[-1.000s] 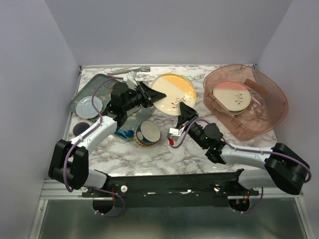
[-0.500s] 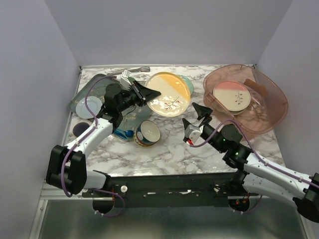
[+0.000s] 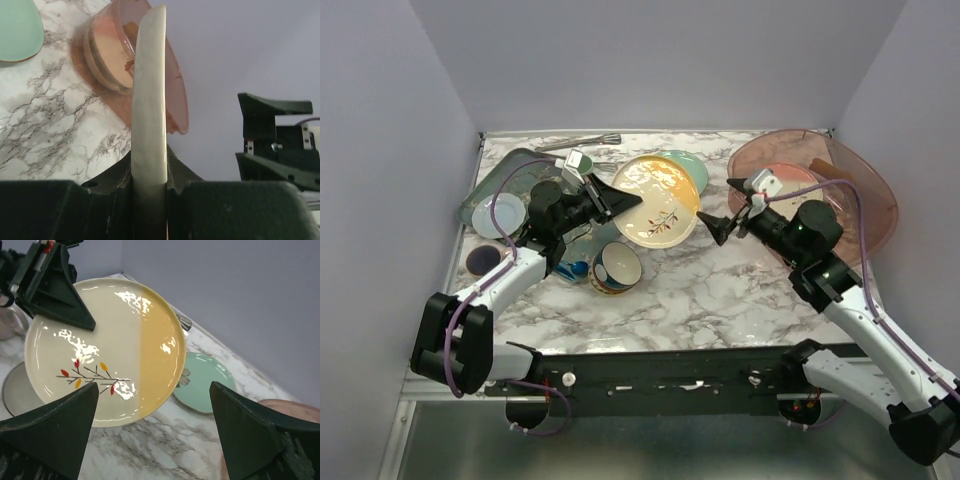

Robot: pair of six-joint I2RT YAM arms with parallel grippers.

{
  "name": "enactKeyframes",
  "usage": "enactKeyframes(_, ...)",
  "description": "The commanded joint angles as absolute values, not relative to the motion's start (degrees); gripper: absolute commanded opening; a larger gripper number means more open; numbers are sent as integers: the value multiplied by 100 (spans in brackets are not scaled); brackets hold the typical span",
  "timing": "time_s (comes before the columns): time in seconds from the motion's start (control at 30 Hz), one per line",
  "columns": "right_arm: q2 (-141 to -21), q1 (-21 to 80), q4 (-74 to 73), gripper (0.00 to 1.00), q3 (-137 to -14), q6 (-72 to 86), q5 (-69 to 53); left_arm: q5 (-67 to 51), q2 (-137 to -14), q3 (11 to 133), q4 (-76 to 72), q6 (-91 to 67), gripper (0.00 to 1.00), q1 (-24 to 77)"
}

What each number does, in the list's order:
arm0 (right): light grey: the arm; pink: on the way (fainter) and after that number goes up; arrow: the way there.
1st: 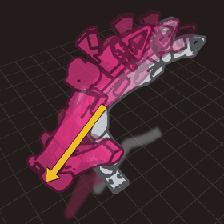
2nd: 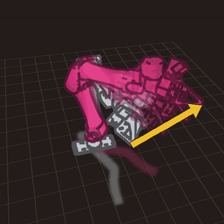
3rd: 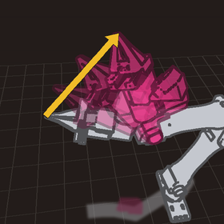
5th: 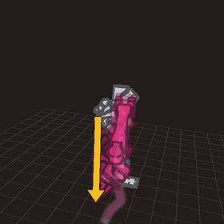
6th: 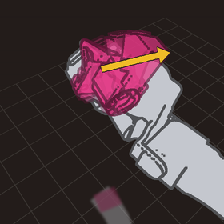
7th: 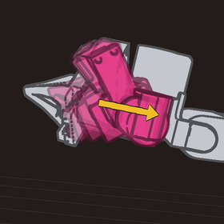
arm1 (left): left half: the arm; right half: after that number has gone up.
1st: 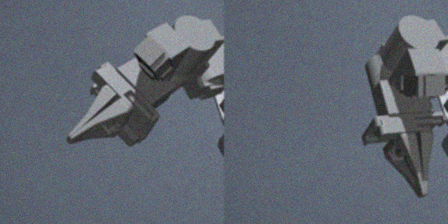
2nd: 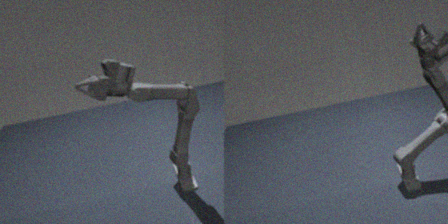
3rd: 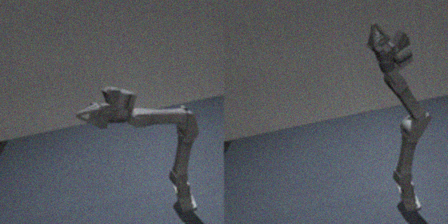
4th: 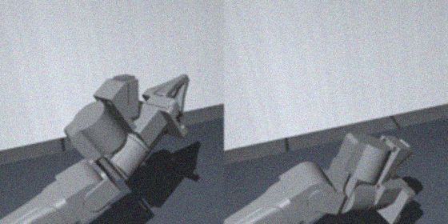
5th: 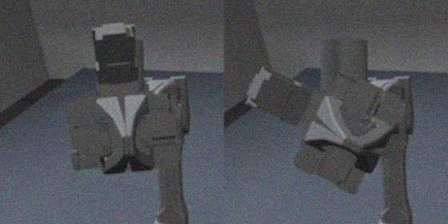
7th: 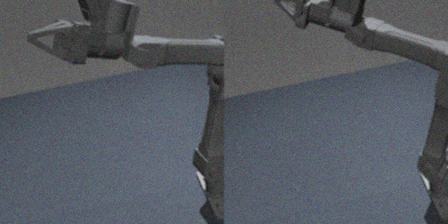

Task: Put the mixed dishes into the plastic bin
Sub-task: Pick up the plate at the center of the board.

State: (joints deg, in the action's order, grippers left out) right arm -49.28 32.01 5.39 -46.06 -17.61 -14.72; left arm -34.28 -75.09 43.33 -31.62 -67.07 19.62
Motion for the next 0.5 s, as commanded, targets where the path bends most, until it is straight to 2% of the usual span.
enactKeyframes(0.0,-5474,2158,220,100,-5062,1187,-3170,-3823,-7154,4281,-4675,-6873,0,1960)
enactKeyframes(0.1,-6070,1278,640,99,-5089,2857,-4295,-3867,-7102,4201,-4886,-6917,0,1960)
enactKeyframes(0.17,-6335,1047,1027,99,-5028,3312,-4909,-3893,-7110,4149,-5018,-6996,0,1960)
enactKeyframes(0.47,-6881,993,2398,98,-4492,4323,-5887,-3964,-7268,4105,-5598,-7374,0,1978)
